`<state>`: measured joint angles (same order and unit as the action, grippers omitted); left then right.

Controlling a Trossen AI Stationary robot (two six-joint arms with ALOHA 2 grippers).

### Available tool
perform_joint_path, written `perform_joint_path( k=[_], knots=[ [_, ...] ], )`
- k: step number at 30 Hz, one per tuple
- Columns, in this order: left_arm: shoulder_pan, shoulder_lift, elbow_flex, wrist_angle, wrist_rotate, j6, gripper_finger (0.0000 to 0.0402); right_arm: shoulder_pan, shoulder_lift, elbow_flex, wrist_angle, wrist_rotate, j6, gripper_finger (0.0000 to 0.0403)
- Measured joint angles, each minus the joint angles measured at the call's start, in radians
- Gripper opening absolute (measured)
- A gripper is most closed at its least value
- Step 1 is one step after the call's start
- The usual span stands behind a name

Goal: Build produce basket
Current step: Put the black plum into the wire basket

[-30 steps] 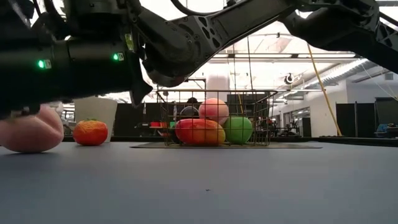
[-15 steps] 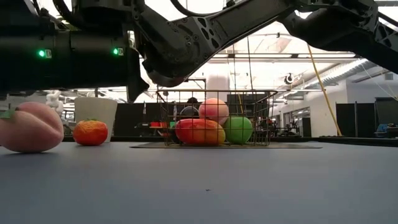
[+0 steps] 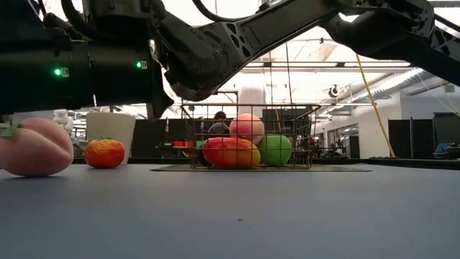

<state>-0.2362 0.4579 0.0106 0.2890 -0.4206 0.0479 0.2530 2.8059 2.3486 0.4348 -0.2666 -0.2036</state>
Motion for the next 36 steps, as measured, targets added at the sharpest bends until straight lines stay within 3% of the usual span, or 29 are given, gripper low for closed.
perform_joint_path(
  k=[10,22,31,36],
  knots=[
    [0.0,0.0,0.0,0.0,0.0,0.0,0.0037,-0.017,0.0,0.0,-0.045,-0.005,-0.001,0.0114],
    [0.0,0.0,0.0,0.0,0.0,0.0,0.0037,0.002,-0.048,0.0,-0.319,-0.023,-0.065,0.0109],
    [0.0,0.0,0.0,0.0,0.0,0.0,0.0037,0.01,-0.086,0.0,-0.339,0.108,-0.008,0.0109],
    [0.0,0.0,0.0,0.0,0.0,0.0,0.0037,0.013,-0.088,0.0,-0.373,0.11,-0.002,0.0134]
  ],
)
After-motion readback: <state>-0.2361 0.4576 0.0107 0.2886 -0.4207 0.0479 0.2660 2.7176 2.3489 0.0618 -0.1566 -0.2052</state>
